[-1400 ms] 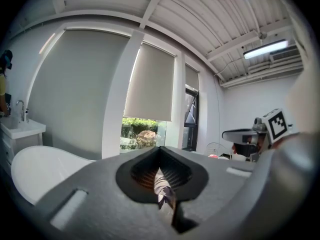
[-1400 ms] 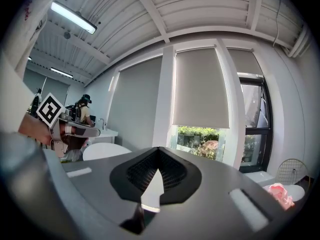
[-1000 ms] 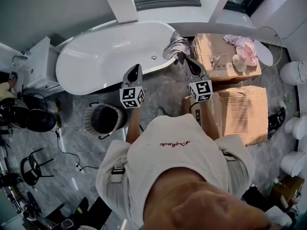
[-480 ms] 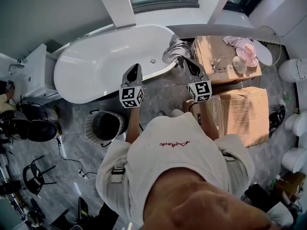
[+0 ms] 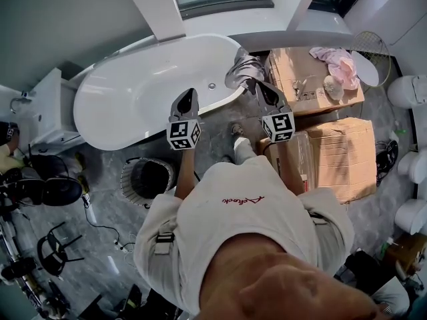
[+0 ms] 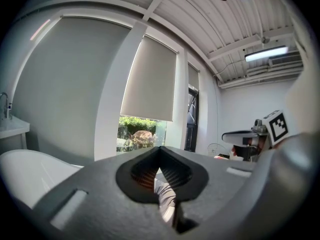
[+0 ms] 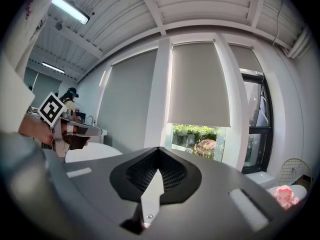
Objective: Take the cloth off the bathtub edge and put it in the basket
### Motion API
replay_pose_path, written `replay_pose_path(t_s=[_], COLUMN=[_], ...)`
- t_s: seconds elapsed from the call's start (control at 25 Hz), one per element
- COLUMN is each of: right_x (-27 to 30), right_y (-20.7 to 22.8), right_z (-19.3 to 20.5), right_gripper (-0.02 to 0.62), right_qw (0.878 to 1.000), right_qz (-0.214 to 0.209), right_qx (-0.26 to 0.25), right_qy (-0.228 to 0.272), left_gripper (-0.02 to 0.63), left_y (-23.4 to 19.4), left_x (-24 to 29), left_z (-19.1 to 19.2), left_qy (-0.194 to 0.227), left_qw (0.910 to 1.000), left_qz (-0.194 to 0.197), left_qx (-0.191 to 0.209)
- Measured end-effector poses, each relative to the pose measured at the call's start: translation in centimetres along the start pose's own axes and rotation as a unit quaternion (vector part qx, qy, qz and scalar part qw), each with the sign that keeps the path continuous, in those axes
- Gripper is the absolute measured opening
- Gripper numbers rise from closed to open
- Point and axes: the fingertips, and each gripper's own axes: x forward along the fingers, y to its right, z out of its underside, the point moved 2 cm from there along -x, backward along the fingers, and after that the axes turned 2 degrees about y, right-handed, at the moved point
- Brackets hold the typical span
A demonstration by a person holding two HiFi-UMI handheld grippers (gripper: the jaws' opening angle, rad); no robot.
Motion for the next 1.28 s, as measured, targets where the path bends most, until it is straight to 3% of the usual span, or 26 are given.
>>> replay_pose_path(t_s=[0.6, 1.28], right_x=[5.8, 17.8], right_y=[3.2, 11.3], right_z=[1.4, 0.1], right_gripper=[0.005, 0.005], right_qw=[1.000, 1.000], right_qz=[-0.002, -0.019], right_qx=[0.003, 0.003], right_qy=[-0.012, -0.009], left_gripper=[0.000, 0.000], left_y=[-2.4, -6.8], left_x=[6.2, 19.0], left_z=[0.6, -2.0], left_qy=[-0.011, -0.020], left_qw=[0.9999, 0.9996], left_qz=[0.001, -0.019], left_qx=[-0.005, 0.002])
